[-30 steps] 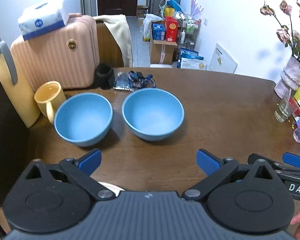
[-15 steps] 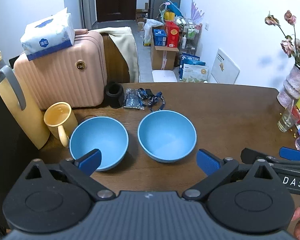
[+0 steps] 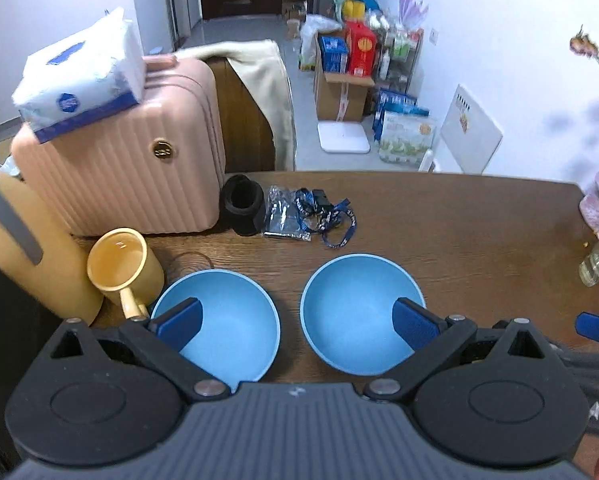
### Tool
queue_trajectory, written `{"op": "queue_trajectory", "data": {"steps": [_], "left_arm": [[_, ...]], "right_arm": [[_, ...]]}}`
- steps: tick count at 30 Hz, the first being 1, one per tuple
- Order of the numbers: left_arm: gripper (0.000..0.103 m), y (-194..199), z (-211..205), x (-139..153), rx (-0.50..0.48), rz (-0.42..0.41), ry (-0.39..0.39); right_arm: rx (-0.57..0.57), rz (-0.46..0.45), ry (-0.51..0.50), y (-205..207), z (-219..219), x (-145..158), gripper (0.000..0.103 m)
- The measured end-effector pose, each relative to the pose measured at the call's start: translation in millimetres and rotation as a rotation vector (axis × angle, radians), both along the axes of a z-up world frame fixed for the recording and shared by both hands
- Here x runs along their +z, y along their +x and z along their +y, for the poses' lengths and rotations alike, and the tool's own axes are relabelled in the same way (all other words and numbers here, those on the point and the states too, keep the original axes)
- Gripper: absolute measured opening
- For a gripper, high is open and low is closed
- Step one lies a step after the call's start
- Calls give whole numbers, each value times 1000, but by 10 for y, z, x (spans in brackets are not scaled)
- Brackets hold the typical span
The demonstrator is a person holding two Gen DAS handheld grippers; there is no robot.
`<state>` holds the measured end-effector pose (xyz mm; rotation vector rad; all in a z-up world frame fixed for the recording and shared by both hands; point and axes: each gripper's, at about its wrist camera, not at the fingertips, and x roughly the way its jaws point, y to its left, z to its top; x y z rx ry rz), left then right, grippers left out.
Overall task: Organize plates and bowls
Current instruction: 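Move both tools back to the remaining blue bowls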
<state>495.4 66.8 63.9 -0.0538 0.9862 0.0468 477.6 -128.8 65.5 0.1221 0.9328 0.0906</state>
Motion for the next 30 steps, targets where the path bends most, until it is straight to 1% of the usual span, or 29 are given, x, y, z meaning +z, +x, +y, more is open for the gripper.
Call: {"op": "queue_trajectory", "data": {"steps": [4, 8, 11, 14, 20, 30], "left_arm": [[103, 246, -36, -113, -3, 29, 28], [103, 445, -43, -239, 0, 51, 12], [103, 547, -57, -343, -8, 73, 16], [103, 626, -75, -441, -16, 93, 12], [103, 745, -95, -597, -30, 116, 24], [103, 932, -109, -869, -38, 163, 28]], "right_arm": [[-22, 16, -8, 170, 55, -54, 103], [-57, 35, -10, 347, 68, -144, 103], [-73, 52, 12, 421, 54, -254, 98], [-80, 74, 32, 483, 33, -367, 96], [-99, 109, 54, 572, 10, -555, 96], [-109, 178, 65, 717, 47, -876, 96]]}}
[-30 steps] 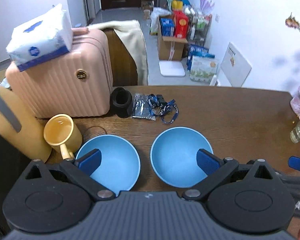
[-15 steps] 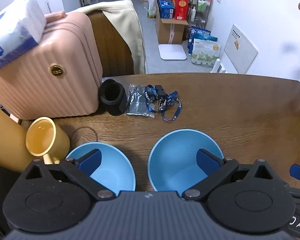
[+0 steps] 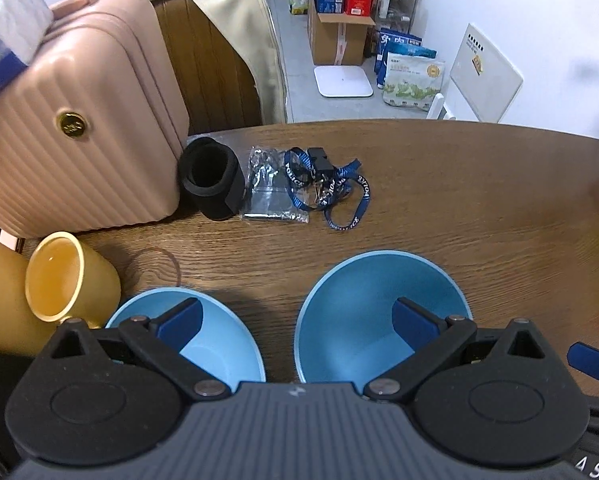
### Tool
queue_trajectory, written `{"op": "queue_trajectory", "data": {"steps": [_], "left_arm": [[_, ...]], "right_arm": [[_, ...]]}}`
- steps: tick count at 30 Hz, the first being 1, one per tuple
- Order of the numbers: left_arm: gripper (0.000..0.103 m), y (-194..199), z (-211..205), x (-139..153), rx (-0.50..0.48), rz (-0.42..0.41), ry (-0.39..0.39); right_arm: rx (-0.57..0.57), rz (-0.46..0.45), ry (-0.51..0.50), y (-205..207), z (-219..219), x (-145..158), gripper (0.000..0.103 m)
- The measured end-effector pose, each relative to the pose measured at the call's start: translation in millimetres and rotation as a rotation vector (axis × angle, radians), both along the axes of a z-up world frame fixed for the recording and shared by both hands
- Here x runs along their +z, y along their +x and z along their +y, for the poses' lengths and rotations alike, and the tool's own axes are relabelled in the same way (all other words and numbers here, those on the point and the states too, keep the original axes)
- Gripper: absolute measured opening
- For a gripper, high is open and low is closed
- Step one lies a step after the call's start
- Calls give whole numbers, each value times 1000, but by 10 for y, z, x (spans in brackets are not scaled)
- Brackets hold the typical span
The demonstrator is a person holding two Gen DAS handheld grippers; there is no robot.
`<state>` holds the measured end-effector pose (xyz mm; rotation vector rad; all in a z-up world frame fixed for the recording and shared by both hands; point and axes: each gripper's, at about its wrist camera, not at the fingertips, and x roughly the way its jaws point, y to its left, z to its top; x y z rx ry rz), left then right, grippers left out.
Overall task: Organize plates and bowls
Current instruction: 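Move both tools back to the remaining blue bowls, then close the left gripper on another blue bowl rim while the right gripper grips it too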
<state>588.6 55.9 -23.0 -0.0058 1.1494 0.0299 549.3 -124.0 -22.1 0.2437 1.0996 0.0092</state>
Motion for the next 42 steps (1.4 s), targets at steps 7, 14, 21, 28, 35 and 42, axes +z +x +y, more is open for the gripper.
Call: {"op": "queue_trajectory", "data": {"steps": [7, 14, 21, 28, 35, 42], "left_arm": [[103, 107, 13, -191, -6, 27, 1], [103, 193, 26, -386, -13, 56, 20], [102, 244, 20, -536, -30, 60, 29], [91, 269, 0, -635, -58, 44, 31], [72, 294, -10, -694, -78, 41, 11], [62, 305, -27, -762, -95, 50, 4]], "right_arm": [[-4, 34, 2, 119, 11, -193, 95], [0, 66, -2, 208, 44, -367, 95], [-9, 109, -1, 267, 50, -603, 94], [-10, 142, -2, 303, 71, -813, 89], [-12, 138, 9, 297, 49, -882, 76], [-9, 145, 18, 258, 68, -912, 67]]}}
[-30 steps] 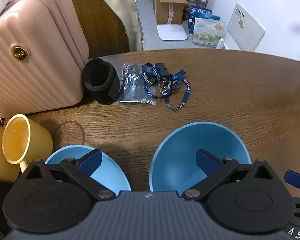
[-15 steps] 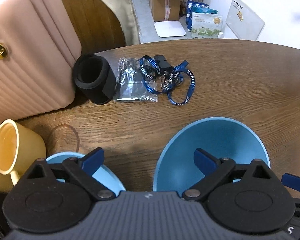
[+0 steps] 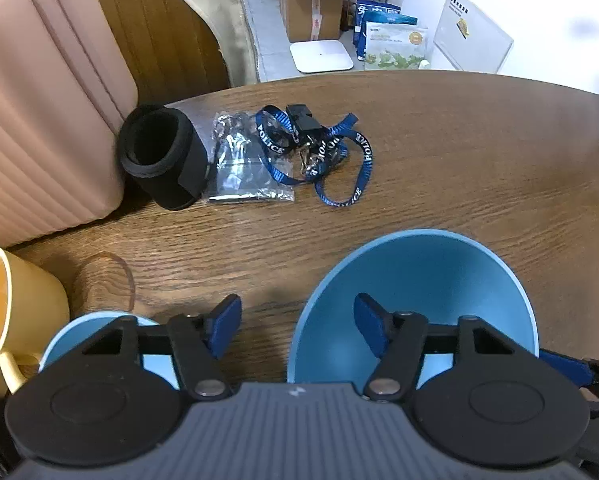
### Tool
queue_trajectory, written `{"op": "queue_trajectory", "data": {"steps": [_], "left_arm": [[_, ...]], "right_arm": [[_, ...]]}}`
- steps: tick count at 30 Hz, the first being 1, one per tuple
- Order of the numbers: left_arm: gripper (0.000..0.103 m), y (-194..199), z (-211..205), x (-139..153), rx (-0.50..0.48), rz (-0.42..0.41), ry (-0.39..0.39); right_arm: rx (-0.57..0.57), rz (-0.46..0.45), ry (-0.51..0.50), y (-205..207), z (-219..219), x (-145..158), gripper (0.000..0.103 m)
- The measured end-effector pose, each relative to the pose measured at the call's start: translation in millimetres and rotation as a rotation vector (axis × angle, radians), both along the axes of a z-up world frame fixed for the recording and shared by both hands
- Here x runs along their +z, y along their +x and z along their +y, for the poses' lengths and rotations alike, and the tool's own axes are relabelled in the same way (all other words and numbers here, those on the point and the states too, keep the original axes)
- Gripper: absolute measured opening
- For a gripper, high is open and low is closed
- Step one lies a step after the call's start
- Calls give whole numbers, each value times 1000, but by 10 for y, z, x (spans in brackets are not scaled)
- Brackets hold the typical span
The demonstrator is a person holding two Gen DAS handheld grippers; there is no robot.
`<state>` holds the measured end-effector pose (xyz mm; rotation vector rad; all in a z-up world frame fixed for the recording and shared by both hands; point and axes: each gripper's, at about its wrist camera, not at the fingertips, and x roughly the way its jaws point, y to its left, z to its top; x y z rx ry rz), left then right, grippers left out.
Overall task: Organize plates and bowls
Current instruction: 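Close the left gripper on another blue bowl rim while the right gripper grips it too, then carry the gripped blue bowl with both tools toward the placed blue bowl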
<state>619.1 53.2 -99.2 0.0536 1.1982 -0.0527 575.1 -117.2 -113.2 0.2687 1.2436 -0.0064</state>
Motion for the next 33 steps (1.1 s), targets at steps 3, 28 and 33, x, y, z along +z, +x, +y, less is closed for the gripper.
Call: {"op": "queue_trajectory", "data": {"steps": [3, 28, 33], "left_arm": [[57, -7, -1, -21, -3, 4, -5], [18, -95, -31, -83, -20, 23, -38], [18, -108, -30, -57, -20, 13, -44]], "right_arm": [[-3, 6, 13, -12, 8, -27, 59], [-33, 29, 79, -114, 76, -113, 13], [-49, 30, 75, -152, 71, -109, 12]]}}
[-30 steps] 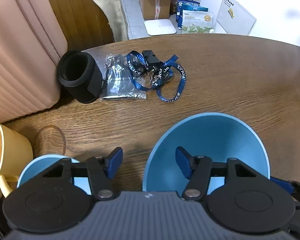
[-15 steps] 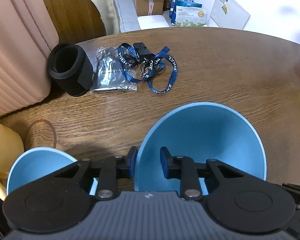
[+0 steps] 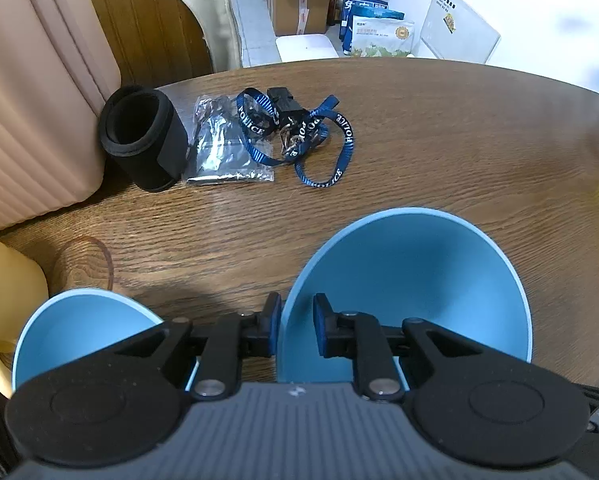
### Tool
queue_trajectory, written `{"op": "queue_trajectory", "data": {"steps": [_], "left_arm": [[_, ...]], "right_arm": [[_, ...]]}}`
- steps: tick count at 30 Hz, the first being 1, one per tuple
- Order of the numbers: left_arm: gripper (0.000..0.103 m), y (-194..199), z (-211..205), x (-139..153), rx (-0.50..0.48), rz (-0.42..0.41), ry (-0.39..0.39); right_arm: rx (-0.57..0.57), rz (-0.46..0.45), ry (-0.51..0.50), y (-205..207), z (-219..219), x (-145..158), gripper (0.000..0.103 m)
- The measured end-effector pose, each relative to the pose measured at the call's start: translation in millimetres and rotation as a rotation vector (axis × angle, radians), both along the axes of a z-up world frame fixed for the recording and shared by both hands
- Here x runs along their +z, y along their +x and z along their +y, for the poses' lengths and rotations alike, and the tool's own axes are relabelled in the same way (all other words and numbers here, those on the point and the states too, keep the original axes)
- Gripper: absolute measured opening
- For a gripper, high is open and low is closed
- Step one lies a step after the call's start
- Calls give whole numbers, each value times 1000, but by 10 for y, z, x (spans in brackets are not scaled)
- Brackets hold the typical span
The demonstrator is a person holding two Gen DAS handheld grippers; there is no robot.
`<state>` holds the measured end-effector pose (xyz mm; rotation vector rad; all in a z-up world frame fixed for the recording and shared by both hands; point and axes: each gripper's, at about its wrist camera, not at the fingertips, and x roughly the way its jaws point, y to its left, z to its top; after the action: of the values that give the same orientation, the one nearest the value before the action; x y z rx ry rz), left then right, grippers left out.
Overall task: Organize plates and bowls
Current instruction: 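Carry the gripped blue bowl with both tools toward the placed blue bowl, then move the held blue bowl over the placed blue bowl with both grippers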
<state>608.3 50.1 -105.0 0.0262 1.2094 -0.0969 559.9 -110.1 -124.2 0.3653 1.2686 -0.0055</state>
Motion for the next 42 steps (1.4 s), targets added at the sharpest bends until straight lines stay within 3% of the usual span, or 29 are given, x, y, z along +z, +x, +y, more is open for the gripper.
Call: {"op": "queue_trajectory", "data": {"steps": [20, 42], "left_arm": [[18, -197, -85, 236, -23, -47, 0], [18, -690, -142, 655, -34, -113, -11]], "right_arm": [[-30, -38, -11, -160, -54, 188, 11], [-38, -99, -15, -652, -147, 620, 11]]}}
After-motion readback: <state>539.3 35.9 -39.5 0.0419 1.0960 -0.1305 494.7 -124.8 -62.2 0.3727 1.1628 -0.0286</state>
